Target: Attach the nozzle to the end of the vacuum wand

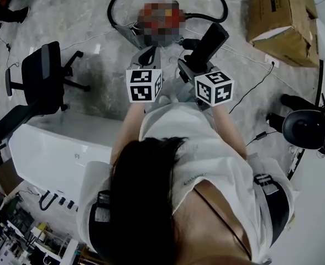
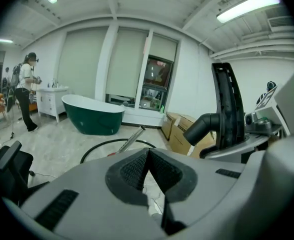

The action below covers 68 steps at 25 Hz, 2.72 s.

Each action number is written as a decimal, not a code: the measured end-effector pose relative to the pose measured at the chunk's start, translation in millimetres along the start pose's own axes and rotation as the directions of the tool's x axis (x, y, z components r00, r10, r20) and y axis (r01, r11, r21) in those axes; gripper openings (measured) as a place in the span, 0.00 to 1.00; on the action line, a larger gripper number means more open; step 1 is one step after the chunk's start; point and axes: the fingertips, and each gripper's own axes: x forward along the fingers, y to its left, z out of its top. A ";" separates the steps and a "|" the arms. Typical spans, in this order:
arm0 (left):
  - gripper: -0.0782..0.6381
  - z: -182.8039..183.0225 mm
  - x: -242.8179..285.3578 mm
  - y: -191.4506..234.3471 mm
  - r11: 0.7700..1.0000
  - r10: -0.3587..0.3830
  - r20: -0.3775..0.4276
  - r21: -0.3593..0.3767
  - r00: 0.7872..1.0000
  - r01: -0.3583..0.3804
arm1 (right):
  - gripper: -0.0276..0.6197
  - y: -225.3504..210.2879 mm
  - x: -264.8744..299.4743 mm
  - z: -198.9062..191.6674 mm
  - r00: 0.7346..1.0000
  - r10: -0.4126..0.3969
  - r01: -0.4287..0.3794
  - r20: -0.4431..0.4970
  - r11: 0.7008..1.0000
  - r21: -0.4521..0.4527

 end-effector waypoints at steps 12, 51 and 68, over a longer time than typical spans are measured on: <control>0.11 14.9 50.7 0.5 0.999 0.025 -0.036 -0.038 0.999 -0.026 | 0.21 -45.8 24.8 30.5 0.997 0.064 -0.066 -0.050 0.997 -0.034; 0.11 31.8 144.1 -0.4 0.990 0.102 -0.137 -0.081 0.985 -0.114 | 0.21 -132.5 76.3 82.1 0.972 0.204 -0.207 -0.119 0.978 -0.017; 0.11 36.7 160.3 7.4 0.979 0.170 -0.128 -0.087 0.977 -0.182 | 0.21 -160.3 76.4 84.5 0.966 0.205 -0.211 -0.158 0.977 -0.018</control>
